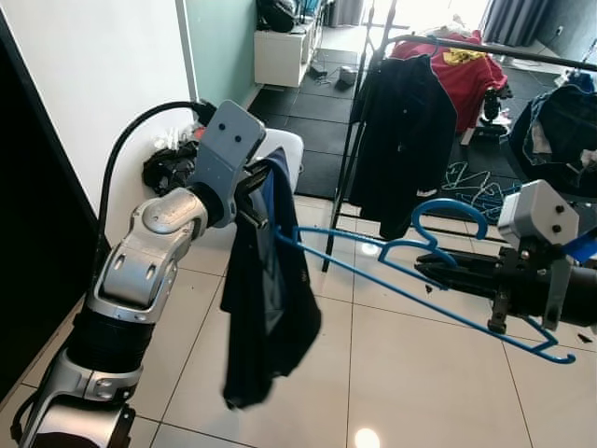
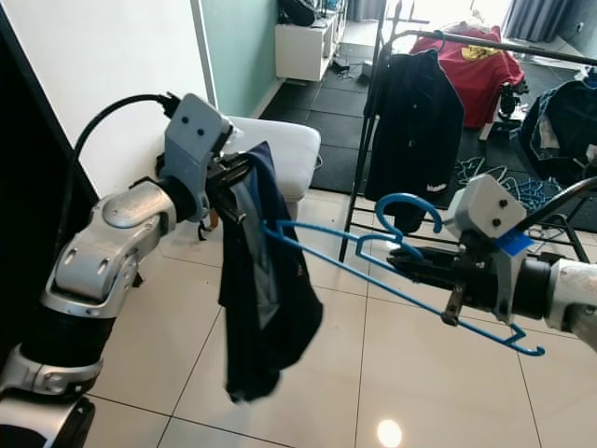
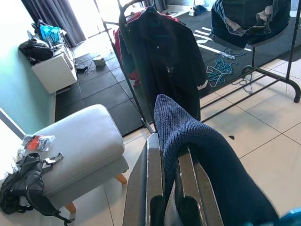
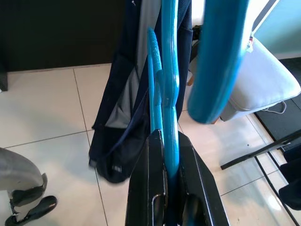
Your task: Hang hanger
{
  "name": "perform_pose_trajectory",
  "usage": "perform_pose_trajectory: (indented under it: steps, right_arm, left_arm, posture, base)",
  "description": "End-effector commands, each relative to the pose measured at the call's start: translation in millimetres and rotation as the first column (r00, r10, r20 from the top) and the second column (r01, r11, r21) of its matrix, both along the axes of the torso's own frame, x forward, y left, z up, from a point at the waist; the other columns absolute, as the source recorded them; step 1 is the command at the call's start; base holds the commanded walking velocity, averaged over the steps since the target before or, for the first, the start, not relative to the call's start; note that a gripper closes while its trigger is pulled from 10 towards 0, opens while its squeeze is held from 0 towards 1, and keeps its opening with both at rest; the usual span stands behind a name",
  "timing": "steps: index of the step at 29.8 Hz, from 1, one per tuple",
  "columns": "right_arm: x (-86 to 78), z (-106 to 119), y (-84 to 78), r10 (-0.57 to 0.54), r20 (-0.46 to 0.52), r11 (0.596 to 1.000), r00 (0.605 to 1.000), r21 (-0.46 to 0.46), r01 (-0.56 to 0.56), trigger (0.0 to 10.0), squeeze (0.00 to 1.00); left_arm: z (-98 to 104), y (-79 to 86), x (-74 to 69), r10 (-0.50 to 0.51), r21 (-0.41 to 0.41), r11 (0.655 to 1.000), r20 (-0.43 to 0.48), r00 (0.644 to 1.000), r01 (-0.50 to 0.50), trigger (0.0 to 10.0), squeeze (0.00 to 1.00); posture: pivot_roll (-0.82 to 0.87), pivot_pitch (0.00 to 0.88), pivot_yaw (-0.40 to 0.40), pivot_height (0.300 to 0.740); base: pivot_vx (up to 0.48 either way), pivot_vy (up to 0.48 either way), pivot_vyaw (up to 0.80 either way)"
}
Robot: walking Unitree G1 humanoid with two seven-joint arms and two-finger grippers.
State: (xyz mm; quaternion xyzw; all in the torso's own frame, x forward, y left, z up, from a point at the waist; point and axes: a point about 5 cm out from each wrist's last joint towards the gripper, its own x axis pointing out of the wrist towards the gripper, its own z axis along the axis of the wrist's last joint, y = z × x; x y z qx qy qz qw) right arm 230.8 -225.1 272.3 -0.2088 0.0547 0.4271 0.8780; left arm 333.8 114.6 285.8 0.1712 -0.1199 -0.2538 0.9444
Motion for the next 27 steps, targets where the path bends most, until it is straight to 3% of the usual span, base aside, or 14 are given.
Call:
perform_pose_trajectory:
  steps: [1,7,9,10,12,13,14,16,18,24,27]
  right_arm:
    - [2.2,-2.6,0.6,-0.013,-0.008,1.0,1.0,-0.004,0.013,10.0,0.0]
    - [9.1,-2.5,0.7,-0.055,0.014,0.998,0.998,0.0,0.055,10.0,0.0]
    - [12.6,-2.8,1.6,-0.067,0.022,0.998,0.997,0.004,0.067,10.0,0.0]
    - [12.6,-2.8,1.6,-0.067,0.022,0.998,0.997,0.004,0.067,10.0,0.0]
    - [13.6,-2.7,2.2,-0.067,0.026,0.998,0.997,0.011,0.066,10.0,0.0]
    - [13.6,-2.7,2.2,-0.067,0.026,0.998,0.997,0.011,0.066,10.0,0.0]
    - [13.9,-2.7,2.5,-0.065,0.028,0.998,0.997,0.015,0.065,10.0,0.0]
    - [13.9,-2.7,2.5,-0.065,0.028,0.998,0.997,0.015,0.065,10.0,0.0]
    - [14.9,-3.1,4.6,-0.057,0.032,0.998,0.998,0.032,0.056,10.0,0.0]
    - [16.7,-1.4,8.6,-0.043,0.05,0.997,0.998,0.066,0.04,10.0,0.0]
    - [17.9,0.5,9.2,-0.045,0.065,0.996,0.997,0.077,0.04,10.0,0.0]
  left_arm:
    - [3.5,-9.3,-5.4,-0.052,-0.018,0.998,0.014,0.999,0.052,10.0,0.0]
    - [7.6,-20.5,-19.3,-0.208,-0.104,0.973,0.001,0.978,0.207,10.0,0.0]
    - [10.2,-26.3,-34.2,-0.365,-0.174,0.917,-0.002,0.931,0.359,10.0,0.0]
    - [10.2,-26.3,-34.2,-0.365,-0.174,0.917,-0.002,0.931,0.359,10.0,0.0]
    - [16.0,-27.4,-48.2,-0.49,-0.213,0.849,0.028,0.871,0.484,10.0,0.0]
    - [16.0,-27.4,-48.2,-0.49,-0.213,0.849,0.028,0.871,0.484,10.0,0.0]
    - [18.1,-28.4,-53.2,-0.532,-0.224,0.82,0.04,0.846,0.527,10.0,0.0]
    - [18.1,-28.4,-53.2,-0.532,-0.224,0.82,0.04,0.846,0.527,10.0,0.0]
    - [13.1,-36.7,-61.7,-0.588,-0.182,0.791,0.041,0.808,0.585,10.0,0.0]
    - [-2.3,-48.3,-65.6,-0.603,-0.075,0.795,0.006,0.797,0.602,10.0,0.0]
    - [-4.1,-50.3,-67.6,-0.617,-0.076,0.785,-0.005,0.787,0.615,10.0,0.0]
  posture:
    - [-0.02,0.074,-0.037,0.74]
    - [-0.02,0.076,-0.038,0.74]
    - [-0.02,0.076,-0.038,0.74]
    - [-0.02,0.076,-0.038,0.74]
    - [-0.02,0.08,-0.043,0.74]
    - [-0.02,0.08,-0.043,0.74]
    - [-0.02,0.08,-0.043,0.74]
    - [-0.02,0.08,-0.043,0.74]
    - [-0.02,0.079,-0.042,0.74]
    - [-0.02,0.081,-0.046,0.74]
    - [-0.02,0.081,-0.046,0.74]
  base:
    - [0.0,0.0,0.0]
    - [0.0,0.0,0.0]
    - [0.0,0.0,0.0]
    - [0.0,0.0,0.0]
    - [0.0,0.0,0.0]
    - [0.0,0.0,0.0]
    - [0.0,0.0,0.0]
    - [0.0,0.0,0.0]
    - [0.0,0.0,0.0]
    - [0.0,0.0,0.0]
    - [0.0,0.0,0.0]
